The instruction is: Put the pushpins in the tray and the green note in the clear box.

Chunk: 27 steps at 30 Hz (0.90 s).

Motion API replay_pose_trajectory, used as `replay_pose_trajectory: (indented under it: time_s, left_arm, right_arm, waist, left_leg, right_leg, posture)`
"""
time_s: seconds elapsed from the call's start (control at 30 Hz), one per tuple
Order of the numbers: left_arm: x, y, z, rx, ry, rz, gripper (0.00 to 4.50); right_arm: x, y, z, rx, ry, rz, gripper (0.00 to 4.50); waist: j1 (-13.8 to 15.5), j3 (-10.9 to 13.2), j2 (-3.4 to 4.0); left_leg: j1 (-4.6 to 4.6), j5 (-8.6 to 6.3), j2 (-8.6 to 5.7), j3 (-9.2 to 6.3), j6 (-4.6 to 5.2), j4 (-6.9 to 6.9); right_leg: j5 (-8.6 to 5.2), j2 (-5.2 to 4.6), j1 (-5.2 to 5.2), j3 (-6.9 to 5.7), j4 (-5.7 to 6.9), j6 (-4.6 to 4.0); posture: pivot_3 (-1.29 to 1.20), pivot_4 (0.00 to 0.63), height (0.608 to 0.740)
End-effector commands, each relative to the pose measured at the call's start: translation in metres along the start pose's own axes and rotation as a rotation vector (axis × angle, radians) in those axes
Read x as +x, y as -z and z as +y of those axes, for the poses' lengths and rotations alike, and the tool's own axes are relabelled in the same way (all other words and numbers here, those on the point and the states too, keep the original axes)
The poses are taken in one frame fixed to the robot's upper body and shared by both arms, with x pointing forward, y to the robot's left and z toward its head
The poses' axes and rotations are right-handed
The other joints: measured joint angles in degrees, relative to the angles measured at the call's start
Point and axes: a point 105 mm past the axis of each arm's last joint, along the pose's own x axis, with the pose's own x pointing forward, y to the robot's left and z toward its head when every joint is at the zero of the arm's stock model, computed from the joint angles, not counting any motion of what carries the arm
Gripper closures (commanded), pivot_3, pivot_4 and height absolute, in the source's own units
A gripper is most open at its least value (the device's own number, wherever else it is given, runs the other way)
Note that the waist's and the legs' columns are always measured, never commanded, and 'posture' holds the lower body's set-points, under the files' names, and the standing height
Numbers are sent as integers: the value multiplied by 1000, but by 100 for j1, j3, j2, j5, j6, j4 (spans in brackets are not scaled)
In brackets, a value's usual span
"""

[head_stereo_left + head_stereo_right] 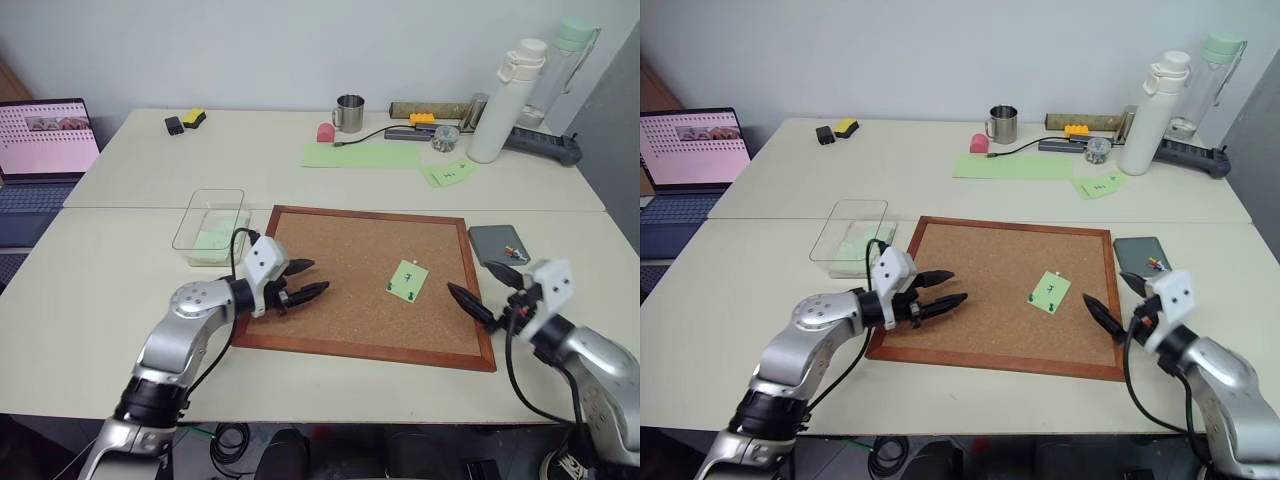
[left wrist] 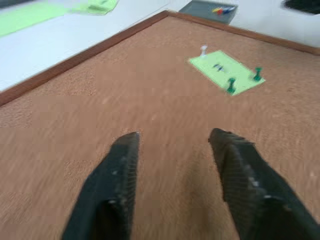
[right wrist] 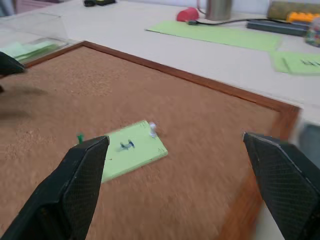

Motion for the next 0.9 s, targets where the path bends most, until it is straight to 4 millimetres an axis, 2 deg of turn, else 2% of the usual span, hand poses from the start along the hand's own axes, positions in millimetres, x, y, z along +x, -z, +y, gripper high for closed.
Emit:
replay_pose_trajectory:
  time_s: [0.03,0.17,0.3,0.37,0.5,0.63,0.8,0.9]
  left_arm:
    - [8,-6,-2,21,21,-27,3069]
    - [13,-6,-7,22,38,-40,3732]
    - [14,-5,-11,24,49,-50,4465]
    - [14,-4,-13,21,54,-49,4486]
    - [14,24,-21,9,79,29,4486]
    - [14,50,-21,6,65,139,4486]
    - [14,47,-20,-3,58,119,4486]
    - [15,44,-18,-3,50,108,4500]
  right_arm:
    - [16,-2,7,7,-32,-35,0]
    - [37,4,18,16,-70,-35,0]
    - [46,9,20,13,-81,-25,0]
    - [50,10,19,13,-79,-23,0]
    - [61,16,17,11,-80,8,0]
    - [69,19,12,24,-63,18,0]
    - [73,25,10,33,-63,48,0]
    - [74,28,8,47,-51,53,414]
  waist:
    - [-3,0,0]
    - [-7,0,0]
    - [-2,0,0]
    - [-1,0,0]
    - [-11,0,1]
    - [-11,-2,2]
    - [-7,-5,6]
    - [-10,-5,7]
  left_leg:
    - [-2,0,2,-1,0,-3]
    - [-4,0,6,0,0,-5]
    - [-3,0,3,0,0,-1]
    - [-3,0,3,-2,0,-1]
    - [-1,0,3,0,0,-1]
    - [0,0,4,-3,0,-1]
    - [6,0,2,-2,0,1]
    - [6,0,2,-2,0,1]
  right_leg:
    - [-1,1,-3,-1,-2,-1]
    - [-4,2,-6,-2,-2,-4]
    - [-4,-1,-5,-1,3,-4]
    - [-4,-1,-5,-3,4,-4]
    - [-4,-1,-5,-1,6,-4]
    - [-4,0,-6,-3,10,-5]
    - [-4,-2,-2,-1,14,-4]
    - [-4,-1,-2,-1,17,-4]
  posture:
    - [0,150,740]
    - [0,150,740]
    - [0,150,740]
    - [0,150,740]
    - [0,150,740]
    - [0,150,740]
    - [0,150,740]
    - [0,150,740]
